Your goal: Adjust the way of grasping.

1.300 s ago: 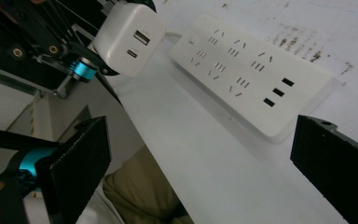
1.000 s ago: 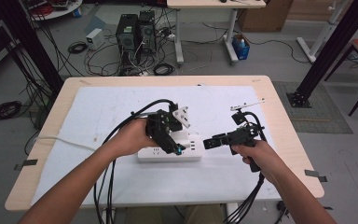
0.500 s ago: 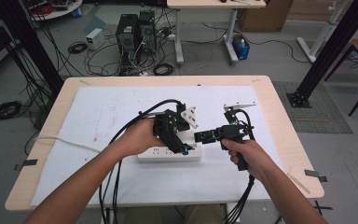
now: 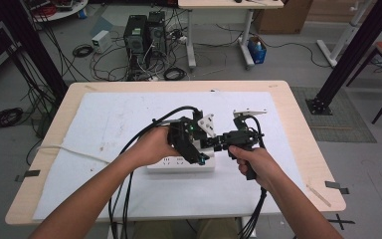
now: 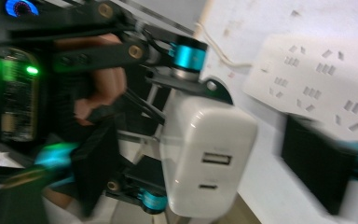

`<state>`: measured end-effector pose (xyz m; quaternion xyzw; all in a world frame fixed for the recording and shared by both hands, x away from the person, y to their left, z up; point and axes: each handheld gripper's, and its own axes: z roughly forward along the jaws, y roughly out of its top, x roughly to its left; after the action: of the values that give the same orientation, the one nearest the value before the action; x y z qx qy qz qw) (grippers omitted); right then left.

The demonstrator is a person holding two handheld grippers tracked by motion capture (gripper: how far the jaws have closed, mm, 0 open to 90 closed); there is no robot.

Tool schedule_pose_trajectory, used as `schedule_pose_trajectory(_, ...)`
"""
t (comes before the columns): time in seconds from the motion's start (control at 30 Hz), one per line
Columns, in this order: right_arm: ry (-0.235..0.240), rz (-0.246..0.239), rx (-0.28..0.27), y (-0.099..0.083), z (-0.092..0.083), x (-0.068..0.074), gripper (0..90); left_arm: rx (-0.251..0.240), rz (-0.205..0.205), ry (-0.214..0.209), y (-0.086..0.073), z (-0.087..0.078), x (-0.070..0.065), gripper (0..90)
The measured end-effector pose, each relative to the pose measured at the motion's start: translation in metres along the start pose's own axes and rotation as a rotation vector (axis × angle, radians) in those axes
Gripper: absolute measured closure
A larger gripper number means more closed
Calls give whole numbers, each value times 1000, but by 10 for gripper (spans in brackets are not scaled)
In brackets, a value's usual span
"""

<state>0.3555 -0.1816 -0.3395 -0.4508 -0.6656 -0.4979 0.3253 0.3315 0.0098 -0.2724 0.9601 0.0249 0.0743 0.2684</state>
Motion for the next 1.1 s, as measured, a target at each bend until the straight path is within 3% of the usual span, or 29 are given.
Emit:
schedule_pose_trajectory(0.87, 61, 115, 13, -1, -1, -7, 569, -21, 22, 23, 1, -1, -2, 425)
schedule_pose_trajectory(1.03, 64, 164, 12, -1, -2, -8, 618, -15, 41, 47, 1, 0, -4, 425)
schedule_pose_trajectory(1.1, 60, 156, 9, 0, -2, -9, 620, -12, 42, 57, 2, 1, -5, 425)
